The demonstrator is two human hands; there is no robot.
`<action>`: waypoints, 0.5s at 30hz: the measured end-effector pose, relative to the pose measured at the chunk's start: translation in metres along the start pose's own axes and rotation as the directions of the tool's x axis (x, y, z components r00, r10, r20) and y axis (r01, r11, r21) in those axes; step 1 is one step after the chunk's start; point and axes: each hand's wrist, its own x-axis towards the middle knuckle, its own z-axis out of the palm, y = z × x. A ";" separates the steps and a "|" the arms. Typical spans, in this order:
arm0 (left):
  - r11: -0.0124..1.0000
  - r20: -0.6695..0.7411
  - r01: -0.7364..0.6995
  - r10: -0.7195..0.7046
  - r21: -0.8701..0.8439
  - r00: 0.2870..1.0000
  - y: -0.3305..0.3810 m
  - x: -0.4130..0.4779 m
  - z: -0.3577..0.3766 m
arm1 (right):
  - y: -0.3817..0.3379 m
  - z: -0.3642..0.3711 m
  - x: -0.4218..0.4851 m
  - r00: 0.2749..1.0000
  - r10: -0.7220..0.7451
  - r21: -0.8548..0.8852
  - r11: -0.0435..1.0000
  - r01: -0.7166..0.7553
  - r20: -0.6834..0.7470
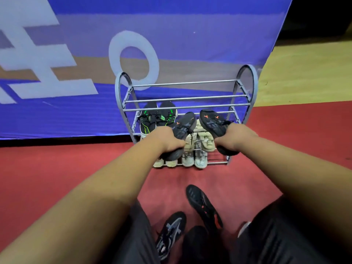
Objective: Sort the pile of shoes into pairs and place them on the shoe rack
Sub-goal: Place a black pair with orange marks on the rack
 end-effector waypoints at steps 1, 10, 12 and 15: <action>1.000 -0.019 0.013 -0.013 -0.018 1.000 0.003 0.009 0.004 | 0.001 0.004 0.007 1.000 0.009 0.019 1.000 -0.009 -0.007; 0.985 -0.162 0.082 -0.106 -0.150 0.981 0.033 0.111 0.048 | 0.002 0.042 0.093 0.985 0.152 0.264 0.956 -0.125 -0.085; 0.983 -0.181 0.104 -0.131 -0.152 0.975 0.040 0.130 0.058 | -0.001 0.052 0.109 0.979 0.188 0.315 0.937 -0.154 -0.081; 0.985 -0.197 0.117 -0.141 -0.128 0.970 0.052 0.157 0.069 | -0.003 0.065 0.133 0.973 0.214 0.348 0.922 -0.170 -0.090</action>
